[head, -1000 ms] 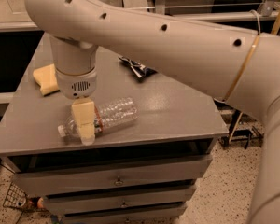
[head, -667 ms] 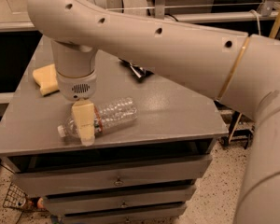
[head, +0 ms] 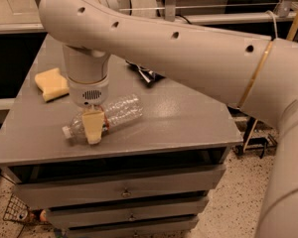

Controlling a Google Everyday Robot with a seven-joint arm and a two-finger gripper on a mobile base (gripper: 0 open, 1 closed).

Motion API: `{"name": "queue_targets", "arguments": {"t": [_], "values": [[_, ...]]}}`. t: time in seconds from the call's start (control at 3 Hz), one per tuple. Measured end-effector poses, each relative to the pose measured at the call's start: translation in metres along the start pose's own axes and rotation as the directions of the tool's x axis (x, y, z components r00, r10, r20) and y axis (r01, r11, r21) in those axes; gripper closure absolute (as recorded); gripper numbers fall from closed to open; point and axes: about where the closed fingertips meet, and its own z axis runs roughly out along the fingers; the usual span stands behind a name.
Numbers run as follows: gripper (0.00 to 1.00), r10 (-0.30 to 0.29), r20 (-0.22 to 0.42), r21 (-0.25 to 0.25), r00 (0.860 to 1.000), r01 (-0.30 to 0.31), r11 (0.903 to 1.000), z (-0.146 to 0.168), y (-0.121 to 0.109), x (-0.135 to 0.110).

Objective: Place water bottle upright

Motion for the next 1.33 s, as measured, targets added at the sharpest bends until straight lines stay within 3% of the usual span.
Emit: {"name": "queue_targets", "arguments": {"t": [0.33, 0.67, 1.0, 1.33], "values": [[0.72, 0.001, 0.025, 0.036, 1.000, -0.001, 0.9994, -0.012, 0.000, 0.001], [0.95, -0.025, 0.087, 0.108, 0.996, 0.015, 0.9940, -0.039, 0.000, -0.001], [1.00, -0.050, 0.203, 0.205, 0.978, 0.008, 0.9788, -0.071, 0.001, -0.001], [1.00, -0.059, 0.350, 0.275, 0.935, -0.043, 0.9605, -0.094, -0.007, 0.004]]}}
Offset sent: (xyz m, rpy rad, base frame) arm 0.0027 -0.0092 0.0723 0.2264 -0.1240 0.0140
